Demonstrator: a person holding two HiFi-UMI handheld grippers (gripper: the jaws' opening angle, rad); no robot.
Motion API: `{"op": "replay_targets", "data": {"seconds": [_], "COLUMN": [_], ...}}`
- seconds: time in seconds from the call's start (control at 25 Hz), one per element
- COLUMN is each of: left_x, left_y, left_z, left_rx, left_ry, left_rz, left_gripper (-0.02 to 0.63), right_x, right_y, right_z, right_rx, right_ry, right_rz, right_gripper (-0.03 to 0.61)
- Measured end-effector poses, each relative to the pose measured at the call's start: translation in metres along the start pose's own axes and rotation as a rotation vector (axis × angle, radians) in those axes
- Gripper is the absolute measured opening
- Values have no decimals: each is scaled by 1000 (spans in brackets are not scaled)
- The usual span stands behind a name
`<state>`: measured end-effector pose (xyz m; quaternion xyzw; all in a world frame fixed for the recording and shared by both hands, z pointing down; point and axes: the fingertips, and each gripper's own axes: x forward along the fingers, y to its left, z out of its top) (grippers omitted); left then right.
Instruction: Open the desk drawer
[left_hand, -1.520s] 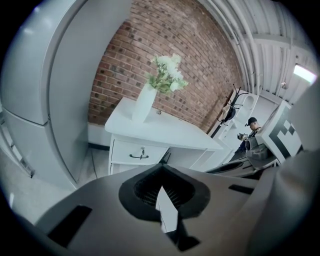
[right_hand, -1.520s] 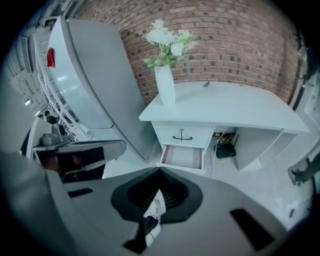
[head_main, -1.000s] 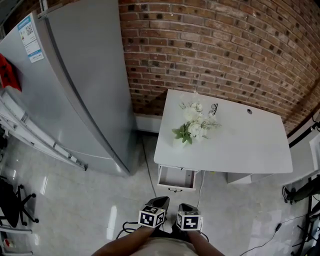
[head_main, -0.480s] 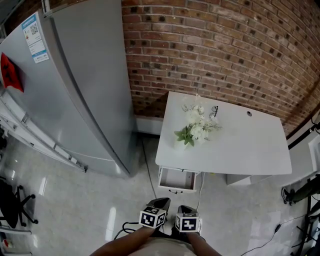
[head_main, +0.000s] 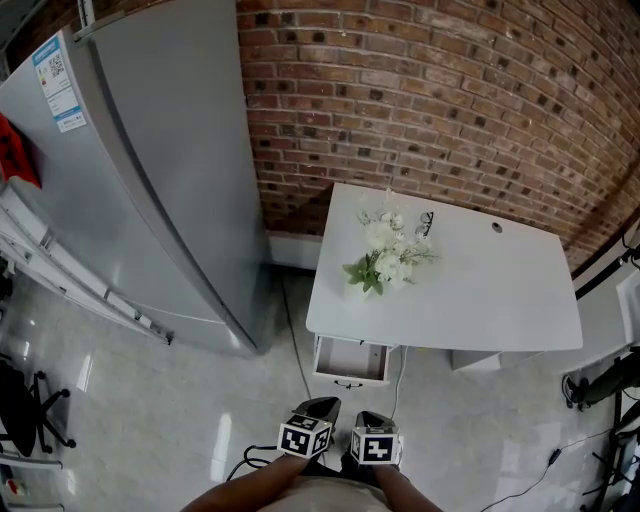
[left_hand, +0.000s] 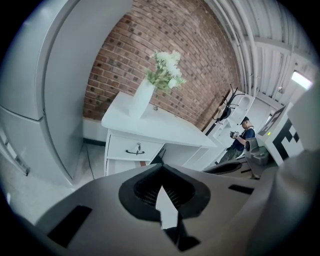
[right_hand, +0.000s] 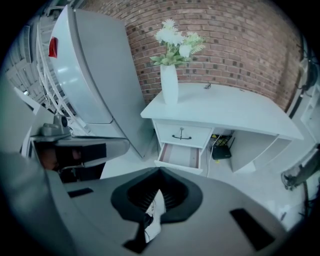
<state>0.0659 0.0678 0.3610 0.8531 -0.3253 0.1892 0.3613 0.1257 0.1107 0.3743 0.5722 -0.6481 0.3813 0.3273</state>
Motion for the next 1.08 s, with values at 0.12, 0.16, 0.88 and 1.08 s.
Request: {"op": "replay_targets", "data": {"seconds": [0.12,0.16,0.88,1.08], "left_x": [1,1,21,25], "left_y": [1,1,-13,-18], "left_z": [0,0,-9,-6], "left_rx": [-2,-2,-45,-35], "left_ry": [0,0,1,3], "left_rz": [9,10,23,32], "left_gripper": [9,8,8,8], "right_x": [0,1,0,-2], "right_y": [-2,-2,-27,-33], "right_z": [1,1,-6,-4], "right_rx": [-17,-17,-57,-64], "right_ry": [4,7,42,39], "right_rz": [-5,-4,13,17], "right_gripper": [15,15,15,15]}}
